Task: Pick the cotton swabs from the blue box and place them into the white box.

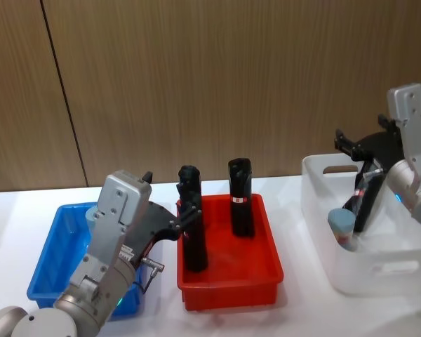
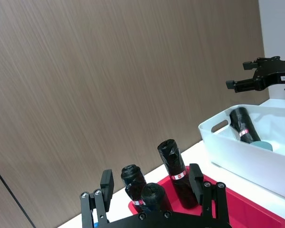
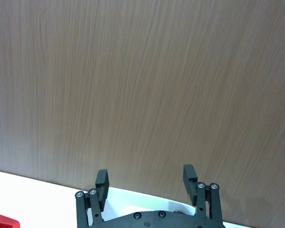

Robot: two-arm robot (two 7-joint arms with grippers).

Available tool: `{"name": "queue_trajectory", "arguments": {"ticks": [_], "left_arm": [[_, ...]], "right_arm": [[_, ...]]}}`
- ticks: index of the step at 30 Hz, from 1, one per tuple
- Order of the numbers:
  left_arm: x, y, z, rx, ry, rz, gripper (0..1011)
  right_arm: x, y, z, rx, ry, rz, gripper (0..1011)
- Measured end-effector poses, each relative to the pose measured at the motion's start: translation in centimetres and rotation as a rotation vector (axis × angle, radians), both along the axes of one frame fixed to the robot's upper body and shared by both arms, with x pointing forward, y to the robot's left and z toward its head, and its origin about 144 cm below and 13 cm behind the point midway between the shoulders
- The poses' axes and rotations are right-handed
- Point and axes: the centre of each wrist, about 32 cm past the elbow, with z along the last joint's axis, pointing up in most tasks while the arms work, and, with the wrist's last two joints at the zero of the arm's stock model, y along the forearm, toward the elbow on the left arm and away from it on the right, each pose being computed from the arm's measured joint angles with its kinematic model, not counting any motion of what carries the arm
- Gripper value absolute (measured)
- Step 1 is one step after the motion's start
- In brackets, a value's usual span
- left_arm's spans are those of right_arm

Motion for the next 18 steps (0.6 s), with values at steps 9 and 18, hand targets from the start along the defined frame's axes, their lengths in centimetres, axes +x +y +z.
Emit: {"name": "queue_trajectory", "arguments": {"ticks": [9, 18], "left_arm": [[0.00, 0.00, 0.00, 0.000, 0.000, 0.000, 1004], [0.00, 0.00, 0.00, 0.000, 0.000, 0.000, 1004]], "right_arm": [[-0.38, -0.10, -0.17, -0.002, -0.008, 0.006, 1001], [-0.74, -0.11, -0.16, 0.002, -0.013, 0.014, 1002]]}}
